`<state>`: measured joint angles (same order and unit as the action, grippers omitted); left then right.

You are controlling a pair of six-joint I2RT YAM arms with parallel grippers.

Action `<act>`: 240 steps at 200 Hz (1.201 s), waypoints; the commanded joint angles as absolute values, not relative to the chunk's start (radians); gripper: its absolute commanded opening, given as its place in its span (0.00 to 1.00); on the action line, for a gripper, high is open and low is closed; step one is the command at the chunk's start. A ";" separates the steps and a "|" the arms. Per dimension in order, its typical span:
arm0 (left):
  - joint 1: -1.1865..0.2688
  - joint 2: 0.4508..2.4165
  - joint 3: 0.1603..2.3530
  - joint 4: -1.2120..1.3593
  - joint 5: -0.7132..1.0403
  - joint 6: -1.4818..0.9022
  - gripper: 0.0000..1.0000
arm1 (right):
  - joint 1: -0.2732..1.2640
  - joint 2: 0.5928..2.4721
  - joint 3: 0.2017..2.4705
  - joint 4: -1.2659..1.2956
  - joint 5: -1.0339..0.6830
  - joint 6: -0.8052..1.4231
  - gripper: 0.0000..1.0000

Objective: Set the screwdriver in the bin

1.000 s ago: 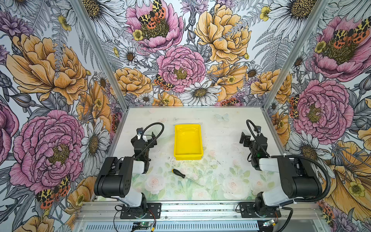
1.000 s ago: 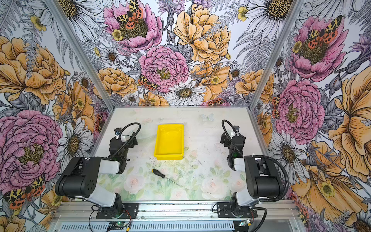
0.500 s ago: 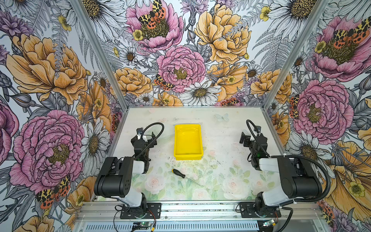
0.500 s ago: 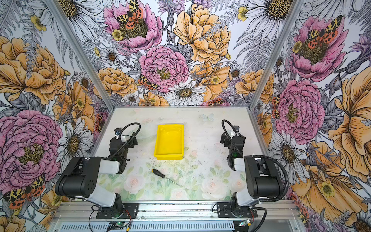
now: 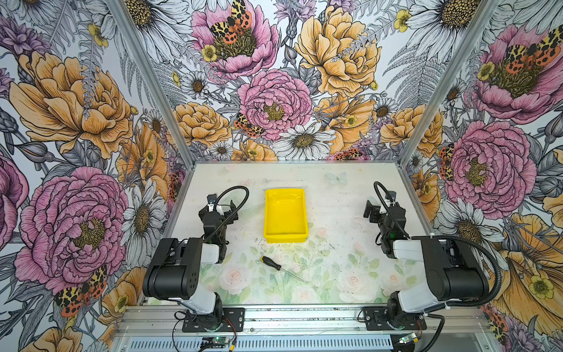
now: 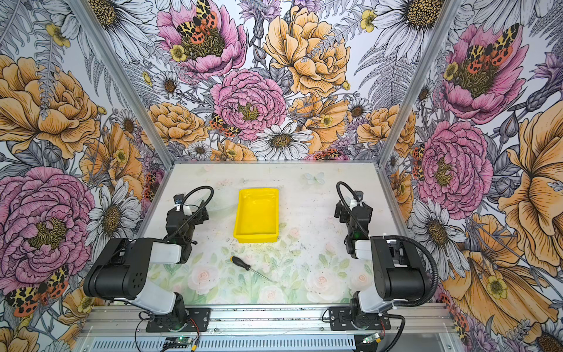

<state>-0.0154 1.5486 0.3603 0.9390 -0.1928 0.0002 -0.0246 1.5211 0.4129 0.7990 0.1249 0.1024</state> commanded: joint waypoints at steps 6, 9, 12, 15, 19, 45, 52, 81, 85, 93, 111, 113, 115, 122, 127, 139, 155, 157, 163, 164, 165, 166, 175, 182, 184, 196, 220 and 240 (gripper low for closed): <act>-0.011 1.551 0.376 0.942 -0.170 0.005 0.99 | -0.021 1.531 0.407 0.831 0.110 0.089 0.99; -0.011 1.551 0.376 0.941 -0.170 0.003 0.99 | -0.021 1.531 0.407 0.831 0.110 0.089 1.00; -0.011 1.550 0.376 0.941 -0.170 0.004 0.99 | -0.021 1.531 0.407 0.831 0.110 0.089 0.99; -0.011 1.551 0.376 0.941 -0.171 0.005 0.99 | -0.021 1.532 0.407 0.832 0.110 0.089 1.00; -0.011 1.551 0.376 0.942 -0.170 0.005 0.99 | -0.020 1.532 0.407 0.830 0.110 0.088 1.00; -0.011 1.551 0.376 0.941 -0.170 0.005 0.99 | -0.021 1.532 0.407 0.831 0.110 0.089 0.99; -0.010 1.550 0.377 0.942 -0.171 0.005 0.99 | -0.020 1.530 0.407 0.830 0.110 0.088 0.99; -0.010 1.551 0.376 0.942 -0.171 0.005 0.99 | -0.021 1.528 0.405 0.834 0.109 0.089 1.00; -0.011 1.551 0.377 0.941 -0.171 0.005 0.99 | -0.021 1.528 0.404 0.834 0.110 0.089 0.99; -0.012 1.547 0.377 0.940 -0.178 0.005 0.99 | -0.020 1.526 0.401 0.839 0.111 0.087 0.99; -0.014 1.497 0.391 0.870 -0.235 -0.008 0.99 | -0.015 1.486 0.422 0.764 0.163 0.099 0.99; -0.014 1.487 0.394 0.858 -0.240 -0.010 0.99 | -0.014 1.479 0.426 0.754 0.168 0.102 1.00; -0.014 1.479 0.397 0.845 -0.244 -0.011 0.99 | -0.014 1.473 0.430 0.742 0.172 0.103 1.00; -0.014 1.446 0.409 0.791 -0.256 -0.015 0.99 | -0.015 1.451 0.435 0.715 0.176 0.106 0.99; -0.012 1.421 0.419 0.740 -0.262 -0.019 0.99 | -0.015 1.437 0.434 0.702 0.170 0.102 1.00; -0.012 1.359 0.450 0.611 -0.274 -0.021 0.99 | -0.013 1.393 0.438 0.655 0.139 0.091 0.99; -0.012 1.270 0.490 0.425 -0.306 -0.053 0.99 | 0.005 1.329 0.456 0.569 0.153 0.078 0.99; -0.012 1.258 0.495 0.407 -0.308 -0.058 0.99 | 0.010 1.320 0.459 0.557 0.159 0.077 0.99; -0.012 1.224 0.508 0.341 -0.310 -0.073 0.99 | 0.024 1.293 0.464 0.531 0.180 0.075 0.99; -0.012 1.219 0.510 0.331 -0.310 -0.076 0.99 | 0.025 1.287 0.465 0.526 0.183 0.074 0.99; -0.013 1.211 0.513 0.324 -0.310 -0.079 0.99 | 0.028 1.282 0.466 0.524 0.188 0.075 0.99; -0.013 1.206 0.514 0.312 -0.310 -0.082 0.99 | 0.031 1.278 0.467 0.518 0.190 0.074 0.99; -0.018 1.156 0.532 0.228 -0.308 -0.106 0.99 | 0.055 1.240 0.484 0.477 0.217 0.072 1.00; -0.025 1.118 0.543 0.170 -0.308 -0.127 0.99 | 0.073 1.215 0.499 0.442 0.226 0.074 0.99; -0.027 1.109 0.547 0.155 -0.309 -0.137 0.99 | 0.079 1.208 0.504 0.432 0.228 0.075 0.99; -0.041 1.059 0.570 0.053 -0.315 -0.185 0.99 | 0.118 1.175 0.548 0.348 0.244 0.083 0.99; -0.064 0.991 0.609 -0.122 -0.310 -0.285 0.99 | 0.207 1.137 0.687 0.070 0.300 0.152 1.00; -0.083 0.947 0.626 -0.234 -0.260 -0.374 0.99 | 0.287 1.129 0.797 -0.126 0.348 0.205 0.99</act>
<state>-0.0620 0.9901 0.5999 0.0120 -0.2909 -0.2340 0.2134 1.1564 0.6788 0.1780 0.2649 0.1310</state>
